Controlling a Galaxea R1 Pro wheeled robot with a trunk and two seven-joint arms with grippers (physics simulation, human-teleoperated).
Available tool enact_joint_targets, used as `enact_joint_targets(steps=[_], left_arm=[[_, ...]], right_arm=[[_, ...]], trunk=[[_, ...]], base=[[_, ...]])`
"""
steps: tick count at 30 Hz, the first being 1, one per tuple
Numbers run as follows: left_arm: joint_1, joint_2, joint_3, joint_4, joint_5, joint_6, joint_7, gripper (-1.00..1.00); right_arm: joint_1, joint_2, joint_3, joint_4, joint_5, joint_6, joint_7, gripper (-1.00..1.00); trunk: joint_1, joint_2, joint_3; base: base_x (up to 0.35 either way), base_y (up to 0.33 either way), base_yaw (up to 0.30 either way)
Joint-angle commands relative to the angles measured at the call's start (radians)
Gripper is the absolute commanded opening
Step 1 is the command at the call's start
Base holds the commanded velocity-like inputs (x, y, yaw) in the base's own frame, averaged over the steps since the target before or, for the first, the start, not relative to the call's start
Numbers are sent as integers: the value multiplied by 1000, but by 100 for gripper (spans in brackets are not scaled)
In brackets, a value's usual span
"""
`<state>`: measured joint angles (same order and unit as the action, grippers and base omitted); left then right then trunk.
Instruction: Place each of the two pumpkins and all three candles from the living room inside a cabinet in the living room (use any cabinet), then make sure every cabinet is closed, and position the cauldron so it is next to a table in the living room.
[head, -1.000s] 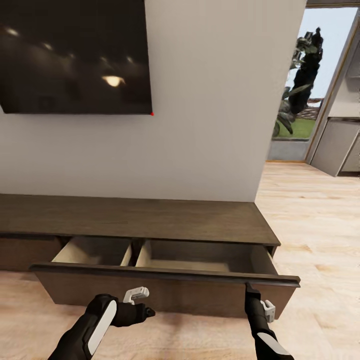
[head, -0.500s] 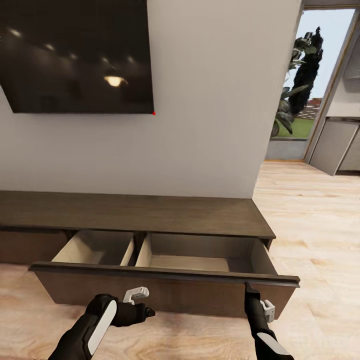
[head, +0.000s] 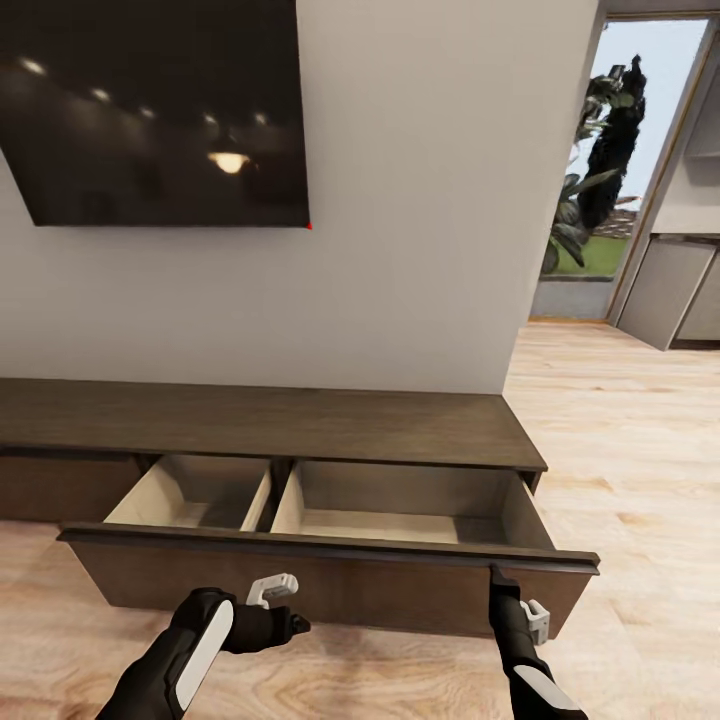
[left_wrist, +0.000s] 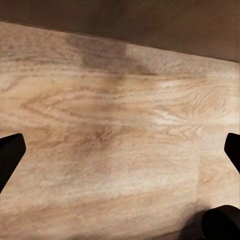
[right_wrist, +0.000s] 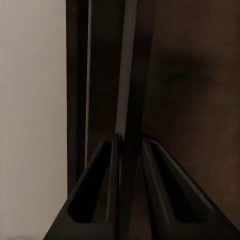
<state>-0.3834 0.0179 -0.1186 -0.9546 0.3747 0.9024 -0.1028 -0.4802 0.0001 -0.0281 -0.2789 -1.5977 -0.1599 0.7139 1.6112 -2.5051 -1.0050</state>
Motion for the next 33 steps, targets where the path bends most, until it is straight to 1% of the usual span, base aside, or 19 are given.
enact_joint_targets(steps=[1,20,33], left_arm=[[0,1,-1,-1,-8,3,-8,100],[0,2,-3,-1,-8,3,-8,100],[0,2,-1,-1,-8,3,-8,100]], right_arm=[[-1,-1,-30,-6,-13,-3,12,-100],[-1,-1,-30,-6,-14,-3,12,-100],[-1,-1,-30,-6,-14,-1,12,-100]], trunk=[[0,-1,-1],[0,-1,-1],[0,-1,-1]], base=[[-11,0,0],[-73,0,0],[-17,0,0]])
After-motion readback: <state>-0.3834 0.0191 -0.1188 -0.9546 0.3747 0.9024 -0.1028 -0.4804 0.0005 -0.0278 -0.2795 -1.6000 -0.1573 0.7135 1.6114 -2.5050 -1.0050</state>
